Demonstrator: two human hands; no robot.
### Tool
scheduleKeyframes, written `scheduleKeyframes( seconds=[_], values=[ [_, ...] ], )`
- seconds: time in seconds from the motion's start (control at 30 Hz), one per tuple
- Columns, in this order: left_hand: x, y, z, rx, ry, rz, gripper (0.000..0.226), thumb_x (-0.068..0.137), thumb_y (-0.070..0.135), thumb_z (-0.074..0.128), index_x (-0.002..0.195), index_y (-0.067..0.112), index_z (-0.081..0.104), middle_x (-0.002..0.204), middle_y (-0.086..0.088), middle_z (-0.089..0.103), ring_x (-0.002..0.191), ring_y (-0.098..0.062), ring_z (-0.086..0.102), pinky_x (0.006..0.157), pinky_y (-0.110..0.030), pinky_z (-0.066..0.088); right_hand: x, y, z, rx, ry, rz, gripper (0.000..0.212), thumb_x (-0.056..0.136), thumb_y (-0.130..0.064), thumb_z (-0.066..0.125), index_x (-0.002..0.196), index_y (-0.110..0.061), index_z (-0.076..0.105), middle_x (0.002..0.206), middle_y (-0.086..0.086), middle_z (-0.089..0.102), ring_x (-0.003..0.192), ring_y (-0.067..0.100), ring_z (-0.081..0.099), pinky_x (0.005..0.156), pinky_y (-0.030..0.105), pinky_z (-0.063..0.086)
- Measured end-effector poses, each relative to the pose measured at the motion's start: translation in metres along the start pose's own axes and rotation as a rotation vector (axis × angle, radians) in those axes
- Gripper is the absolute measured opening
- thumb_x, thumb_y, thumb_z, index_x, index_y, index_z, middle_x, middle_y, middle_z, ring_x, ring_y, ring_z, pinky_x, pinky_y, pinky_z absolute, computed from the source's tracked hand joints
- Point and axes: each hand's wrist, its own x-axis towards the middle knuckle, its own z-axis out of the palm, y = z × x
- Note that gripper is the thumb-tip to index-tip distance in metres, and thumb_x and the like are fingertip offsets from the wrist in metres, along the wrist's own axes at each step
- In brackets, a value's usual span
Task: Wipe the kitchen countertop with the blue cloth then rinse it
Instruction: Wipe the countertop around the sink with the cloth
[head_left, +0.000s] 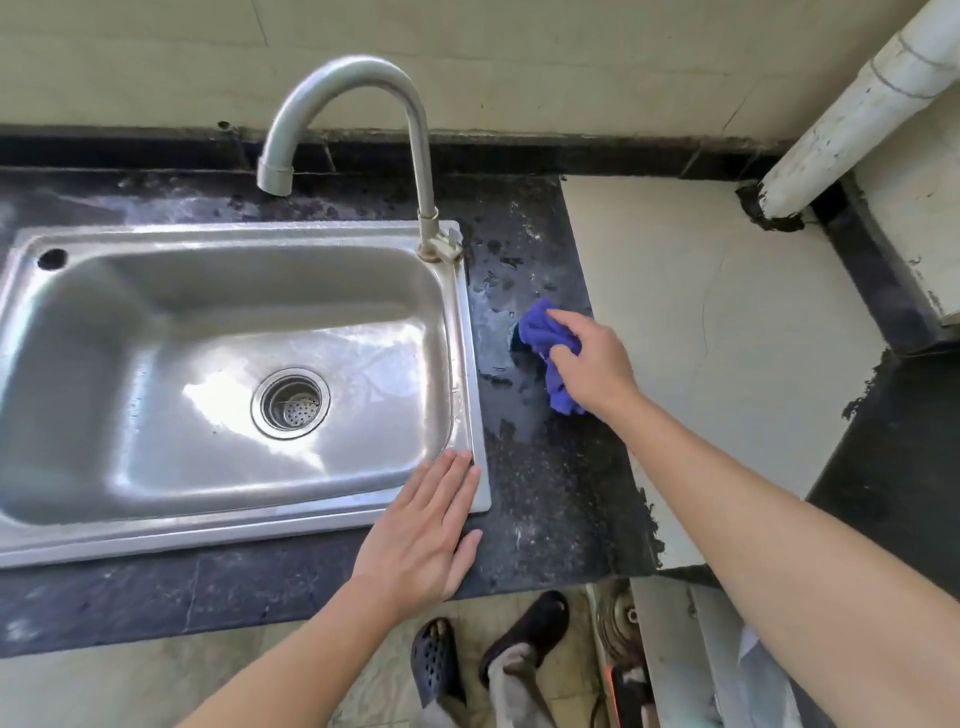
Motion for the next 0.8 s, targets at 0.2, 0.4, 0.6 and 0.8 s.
scheduleKeyframes(
  seconds=[0.2,0.4,0.6,0.8],
  values=[
    [0.0,-0.001,0.005,0.0,-0.016,-0.019,0.064,0.096,0.042,0.037,0.143,-0.001,0.04,0.152,-0.019,0.034,0.142,-0.032,0.032,0.113,-0.043,0.023,-0.032,-0.01,0.064,-0.274,0.074,-0.311,0.046,0.085,-0.012,0.049,0.128,-0.024,0.057,0.134,-0.003,0.055,0.117,0.026,0.048,0.091,0.044,0.039],
    [0.0,0.0,-0.005,-0.115,-0.034,-0.043,0.057,0.101,0.035,0.026,0.135,-0.002,0.052,0.145,-0.018,0.047,0.135,-0.032,0.044,0.109,-0.041,0.028,-0.134,0.028,0.027,-0.239,-0.255,-0.459,0.046,0.078,-0.012,0.052,0.12,-0.031,0.062,0.126,-0.013,0.058,0.115,0.012,0.046,0.088,0.036,0.044],
    [0.048,-0.006,-0.021,-0.262,0.158,-0.203,0.041,0.095,0.028,0.039,0.121,0.0,0.053,0.126,-0.02,0.058,0.115,-0.035,0.054,0.102,-0.039,0.035,-0.105,0.025,-0.037,0.127,-0.469,0.02,0.035,0.075,-0.008,0.054,0.088,-0.035,0.072,0.092,-0.014,0.071,0.085,0.004,0.063,0.078,0.017,0.05],
    [0.143,-0.021,-0.015,-0.191,0.054,-0.488,0.064,0.096,0.04,0.026,0.139,-0.005,0.042,0.147,-0.027,0.039,0.137,-0.039,0.038,0.114,-0.046,0.033,0.067,0.009,-0.07,0.469,-0.084,0.216,0.036,0.083,-0.003,0.051,0.114,-0.014,0.065,0.102,0.006,0.068,0.092,0.019,0.062,0.081,0.027,0.049]
  ],
)
